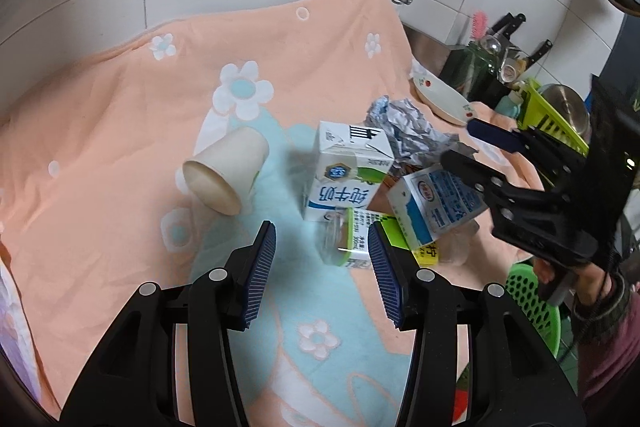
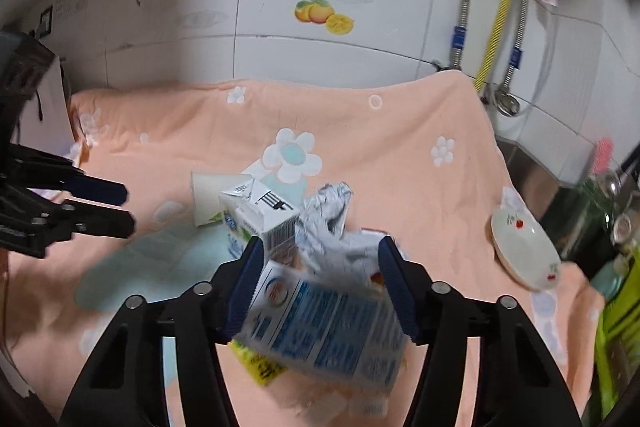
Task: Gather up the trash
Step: 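Grasp the crumpled foil with right tool while left tool grasps blue-white milk carton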
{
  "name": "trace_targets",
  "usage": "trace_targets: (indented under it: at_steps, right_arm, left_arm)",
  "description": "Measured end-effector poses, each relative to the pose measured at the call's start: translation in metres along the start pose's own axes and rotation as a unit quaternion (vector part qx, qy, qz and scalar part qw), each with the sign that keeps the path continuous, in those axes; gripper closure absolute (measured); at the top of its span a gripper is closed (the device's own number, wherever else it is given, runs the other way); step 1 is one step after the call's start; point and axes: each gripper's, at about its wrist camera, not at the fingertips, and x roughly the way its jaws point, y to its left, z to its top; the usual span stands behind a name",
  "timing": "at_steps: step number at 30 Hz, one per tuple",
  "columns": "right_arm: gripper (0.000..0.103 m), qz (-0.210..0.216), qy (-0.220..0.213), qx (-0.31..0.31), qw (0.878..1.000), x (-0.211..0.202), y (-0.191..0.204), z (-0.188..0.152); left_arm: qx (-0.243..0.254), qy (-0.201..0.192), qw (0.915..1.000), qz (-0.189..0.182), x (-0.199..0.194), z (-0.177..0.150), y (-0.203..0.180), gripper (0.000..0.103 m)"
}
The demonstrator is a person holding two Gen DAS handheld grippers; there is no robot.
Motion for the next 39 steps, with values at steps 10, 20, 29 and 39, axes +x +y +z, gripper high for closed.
trace_targets:
  at_steps: [10,20,29,39]
  right_arm:
    - [0.080,-0.008,0.038,-0.033,0.999,0.035,0.003,0.006]
    - [0.095,-0.029,0.005,-0.023,0.999,0.011,0.000,0.004]
    - [0.096,-0.055,-0.038,0.000,0.998,-0.041,-0.009,-0.003]
    - [0.096,-0.091,-0.051,0.021,0.994,-0.100,-0.019,-0.034]
  left_arm:
    - [0.004,0.003,1.0000,0.000,0.003,-0.001,0.005,0.055]
    - [0.025,0.004,0.9996,-0.008,0.011,-0.002,-0.009,0.054]
    - [0.086,-0.005,0.9957,-0.033,0.020,0.000,-0.042,0.032]
    - [0.211,-0.002,0.9754,-0.065,0.036,-0.001,-0.093,0.014]
